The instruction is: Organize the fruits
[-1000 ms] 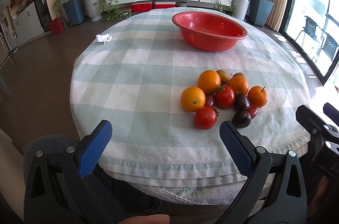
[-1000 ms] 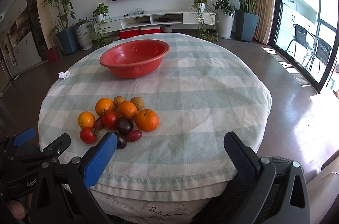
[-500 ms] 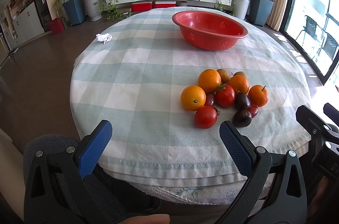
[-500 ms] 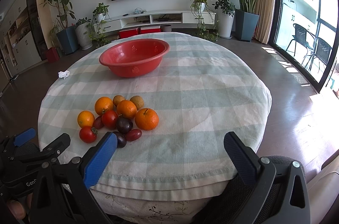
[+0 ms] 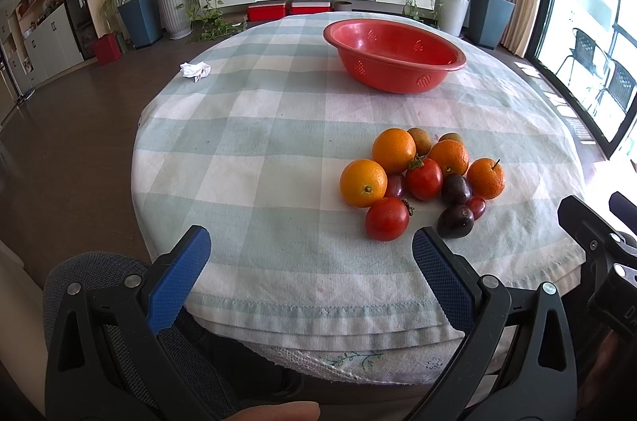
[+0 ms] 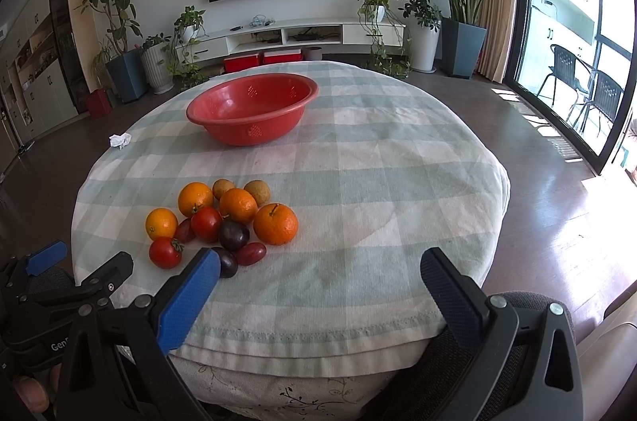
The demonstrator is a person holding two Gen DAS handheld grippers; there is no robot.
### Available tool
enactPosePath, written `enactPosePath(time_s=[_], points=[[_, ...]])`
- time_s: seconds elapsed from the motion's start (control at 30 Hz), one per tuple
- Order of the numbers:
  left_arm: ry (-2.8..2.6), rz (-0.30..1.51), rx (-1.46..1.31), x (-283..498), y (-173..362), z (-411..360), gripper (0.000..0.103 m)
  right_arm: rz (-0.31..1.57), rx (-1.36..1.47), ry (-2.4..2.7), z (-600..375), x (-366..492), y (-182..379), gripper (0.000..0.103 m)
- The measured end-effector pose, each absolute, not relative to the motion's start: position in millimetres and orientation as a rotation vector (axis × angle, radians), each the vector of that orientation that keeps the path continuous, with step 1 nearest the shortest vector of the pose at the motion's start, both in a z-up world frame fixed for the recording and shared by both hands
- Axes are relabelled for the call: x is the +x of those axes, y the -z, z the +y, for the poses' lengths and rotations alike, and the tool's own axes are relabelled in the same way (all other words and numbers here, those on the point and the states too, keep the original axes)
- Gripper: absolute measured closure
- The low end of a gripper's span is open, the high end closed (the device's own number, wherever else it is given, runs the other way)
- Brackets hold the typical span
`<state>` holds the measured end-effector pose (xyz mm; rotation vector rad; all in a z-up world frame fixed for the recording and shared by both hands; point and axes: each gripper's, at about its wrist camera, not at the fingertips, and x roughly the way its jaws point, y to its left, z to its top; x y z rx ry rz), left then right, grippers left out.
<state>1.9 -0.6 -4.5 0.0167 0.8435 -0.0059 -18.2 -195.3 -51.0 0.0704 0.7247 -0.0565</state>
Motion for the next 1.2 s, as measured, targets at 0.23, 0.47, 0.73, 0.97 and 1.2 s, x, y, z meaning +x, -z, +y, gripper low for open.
enactPosePath(time_s=[0.23, 0.47, 0.73, 0.97, 1.2], points=[[0.006, 0.844, 0.017, 2.1, 4.4, -0.6, 0.000, 0.725, 0.070, 0.057, -195.5, -18.4, 50.8, 0.000], [0.006, 0.844, 0.017, 2.5, 5.1, -1.0, 0.000, 0.724, 0.070, 0.057, -195.2, -18.3, 51.0, 0.000], [0.005, 0.845, 0.018, 2.3, 4.3, -0.8, 0.000, 0.727, 0.071, 0.055, -196.5, -21.0, 53.6, 0.000], [0.006, 0.842, 0.016, 3.5, 5.2, -0.2, 0.000, 0.727, 0.071, 0.055, -196.3, -20.5, 53.2, 0.000], [0.076, 0.828, -0.065, 5.0, 14.9, 11.8, 0.000, 0.730, 0.074, 0.054, -194.9, -20.6, 57.7, 0.000]])
